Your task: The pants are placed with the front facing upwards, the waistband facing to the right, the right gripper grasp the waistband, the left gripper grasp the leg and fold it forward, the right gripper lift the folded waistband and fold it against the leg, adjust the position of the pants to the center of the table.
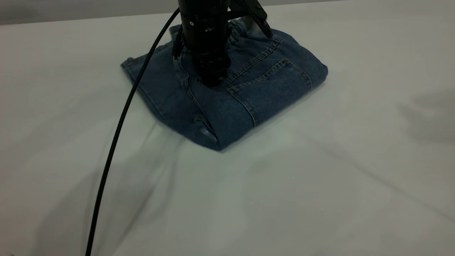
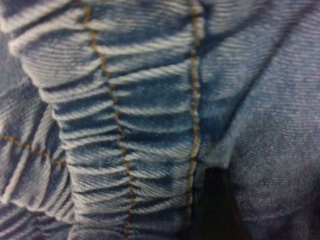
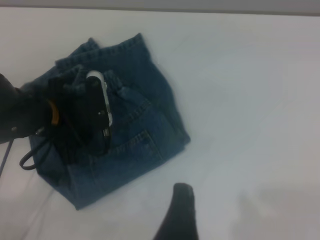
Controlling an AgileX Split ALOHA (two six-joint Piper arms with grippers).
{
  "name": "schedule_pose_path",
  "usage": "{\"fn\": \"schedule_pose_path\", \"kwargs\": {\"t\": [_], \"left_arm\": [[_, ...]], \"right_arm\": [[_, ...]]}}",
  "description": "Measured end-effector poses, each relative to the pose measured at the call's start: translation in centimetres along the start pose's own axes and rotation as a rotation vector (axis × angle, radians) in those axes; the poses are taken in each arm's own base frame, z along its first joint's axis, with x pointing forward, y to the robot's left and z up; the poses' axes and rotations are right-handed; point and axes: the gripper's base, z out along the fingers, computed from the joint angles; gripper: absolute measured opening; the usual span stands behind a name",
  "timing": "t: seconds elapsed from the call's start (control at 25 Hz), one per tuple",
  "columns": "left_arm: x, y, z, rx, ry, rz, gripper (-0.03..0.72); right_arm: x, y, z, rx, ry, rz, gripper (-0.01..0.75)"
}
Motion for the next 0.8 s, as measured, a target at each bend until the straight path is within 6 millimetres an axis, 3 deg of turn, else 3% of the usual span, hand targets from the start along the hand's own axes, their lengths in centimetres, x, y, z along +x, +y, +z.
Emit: {"fn": "schedule_pose_path", "kwargs": {"t": [0.64, 0.8], "left_arm": [[1.8, -1.2, -0.1, 0.048, 0.23, -0.742, 0.417], [1.7, -1.2, -0.1, 0.039, 0.232, -0.84, 0.417]], "right_arm": [[0.0, 0.0, 0.0, -0.001, 0.0, 0.0, 0.584], [0.0, 0.0, 0.0, -0.002, 0.0, 0.001, 0.584]]}}
